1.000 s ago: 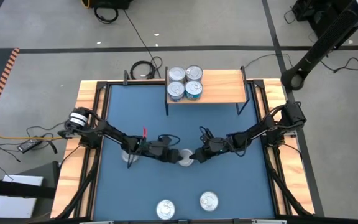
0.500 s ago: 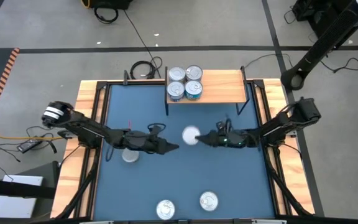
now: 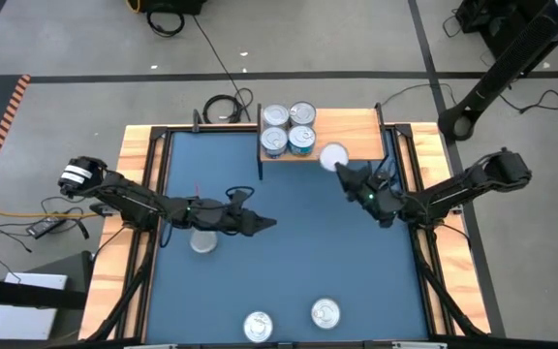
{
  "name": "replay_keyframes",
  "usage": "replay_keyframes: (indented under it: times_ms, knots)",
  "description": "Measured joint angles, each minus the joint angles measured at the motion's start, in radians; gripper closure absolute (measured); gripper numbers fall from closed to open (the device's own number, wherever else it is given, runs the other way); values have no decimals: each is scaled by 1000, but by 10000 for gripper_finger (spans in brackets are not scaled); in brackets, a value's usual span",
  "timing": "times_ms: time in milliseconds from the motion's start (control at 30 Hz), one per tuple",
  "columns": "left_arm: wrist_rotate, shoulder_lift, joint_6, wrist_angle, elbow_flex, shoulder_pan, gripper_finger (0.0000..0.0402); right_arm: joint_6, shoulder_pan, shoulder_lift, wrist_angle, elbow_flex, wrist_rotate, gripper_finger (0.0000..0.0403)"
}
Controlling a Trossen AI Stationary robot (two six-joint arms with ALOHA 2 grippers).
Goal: Stack canned seafood by type on shelf
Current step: Put the green tuna on the shelf
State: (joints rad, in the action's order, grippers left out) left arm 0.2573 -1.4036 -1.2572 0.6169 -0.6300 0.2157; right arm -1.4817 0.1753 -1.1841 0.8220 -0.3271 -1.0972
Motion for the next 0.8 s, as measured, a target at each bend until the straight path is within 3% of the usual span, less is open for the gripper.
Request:
replay_keyframes:
  times_ms: [267, 567, 800]
  knots:
    - [1, 0, 0, -8, 0, 0, 341, -28, -91, -23, -54, -32, -83, 277]
    - [1, 0, 0, -9, -1, 0, 341, -51, -187, -78, -202, -147, -31, 277]
    - [1, 0, 0, -6, -1, 0, 341, -170, -234, -91, -384, -172, -24, 277]
